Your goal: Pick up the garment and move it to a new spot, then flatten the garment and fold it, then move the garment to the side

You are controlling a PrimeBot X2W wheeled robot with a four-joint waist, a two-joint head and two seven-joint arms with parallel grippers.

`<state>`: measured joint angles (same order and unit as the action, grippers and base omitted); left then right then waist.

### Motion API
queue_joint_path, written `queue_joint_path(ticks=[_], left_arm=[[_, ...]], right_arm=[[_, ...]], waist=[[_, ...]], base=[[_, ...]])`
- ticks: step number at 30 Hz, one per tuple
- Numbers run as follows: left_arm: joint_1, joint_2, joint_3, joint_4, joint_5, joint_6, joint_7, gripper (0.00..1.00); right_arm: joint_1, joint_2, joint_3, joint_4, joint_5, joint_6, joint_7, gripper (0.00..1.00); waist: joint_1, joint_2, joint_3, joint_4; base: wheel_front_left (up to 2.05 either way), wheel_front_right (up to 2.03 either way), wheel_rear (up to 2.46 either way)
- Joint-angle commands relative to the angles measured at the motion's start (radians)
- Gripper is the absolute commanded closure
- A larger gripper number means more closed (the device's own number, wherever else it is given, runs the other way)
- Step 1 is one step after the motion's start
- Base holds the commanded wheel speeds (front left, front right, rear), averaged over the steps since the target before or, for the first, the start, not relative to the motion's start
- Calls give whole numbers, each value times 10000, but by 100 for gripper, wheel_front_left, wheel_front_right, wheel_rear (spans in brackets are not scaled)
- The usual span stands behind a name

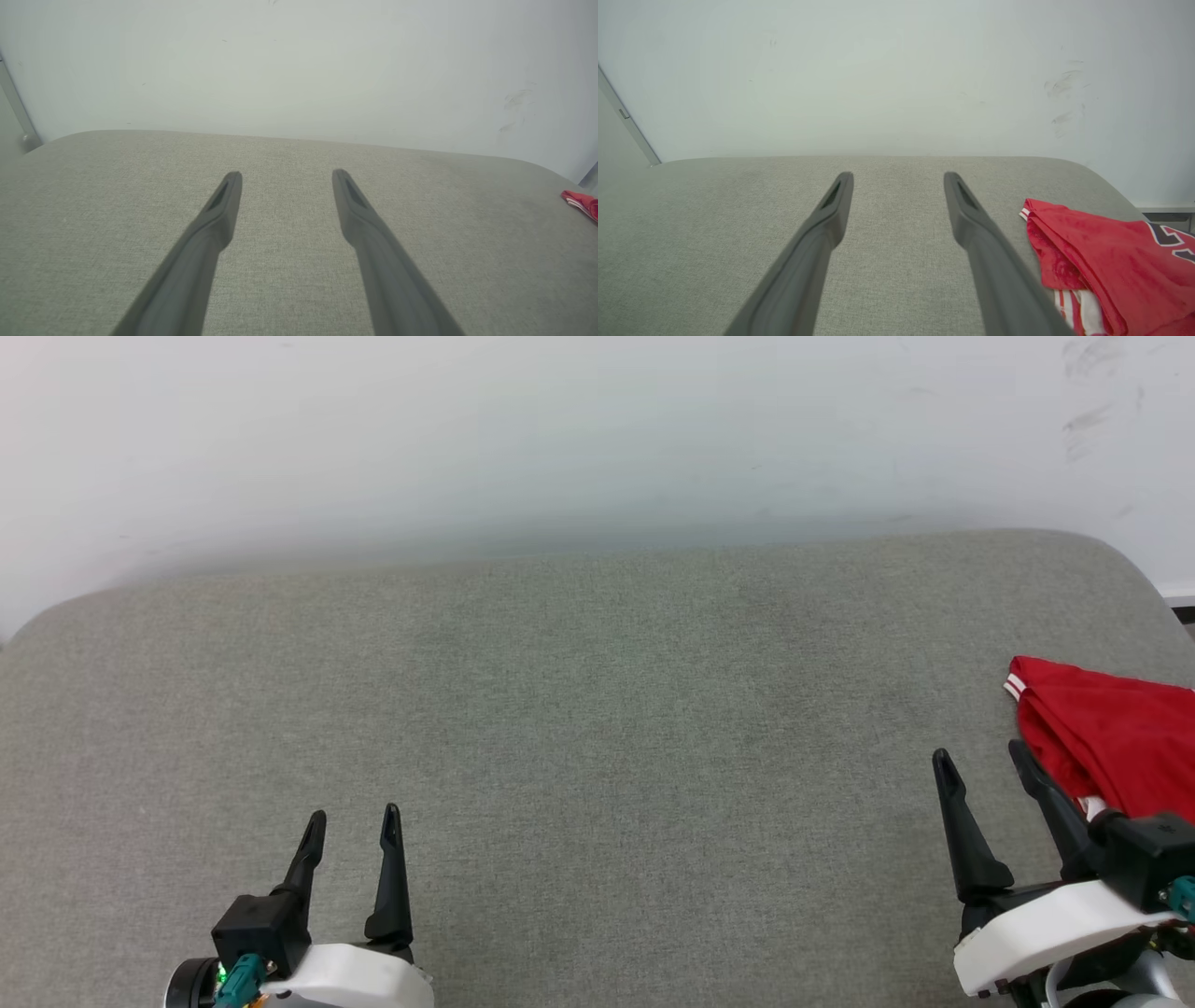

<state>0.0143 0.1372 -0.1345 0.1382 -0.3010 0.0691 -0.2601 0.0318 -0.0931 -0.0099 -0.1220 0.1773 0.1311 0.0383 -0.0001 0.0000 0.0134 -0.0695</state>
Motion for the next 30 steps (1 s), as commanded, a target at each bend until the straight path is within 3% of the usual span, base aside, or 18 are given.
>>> queue_joint_path(ticks=[1, 16, 17, 30], left_arm=[[16, -38, 26, 28, 75, -39, -71, 0], [-140, -117, 187, 66, 202, -140, -70, 0], [-33, -123, 162, 51, 149, -129, 3, 100], [-163, -261, 488, 359, -1675, -384, 554, 100]], right_arm=[[117, 7, 15, -53, -49, -8, 48, 0], [84, 0, 44, 14, 38, -8, -30, 0], [7, -3, 31, 17, 57, 0, -11, 100], [-146, 20, -41, 642, 2100, -1, 39, 100]], waist=[[1, 0, 9, 13], [1, 0, 52, 93], [1, 0, 52, 95], [1, 0, 41, 145]], base=[[0, 0, 0], [0, 0, 0], [0, 0, 0], [0, 0, 0]])
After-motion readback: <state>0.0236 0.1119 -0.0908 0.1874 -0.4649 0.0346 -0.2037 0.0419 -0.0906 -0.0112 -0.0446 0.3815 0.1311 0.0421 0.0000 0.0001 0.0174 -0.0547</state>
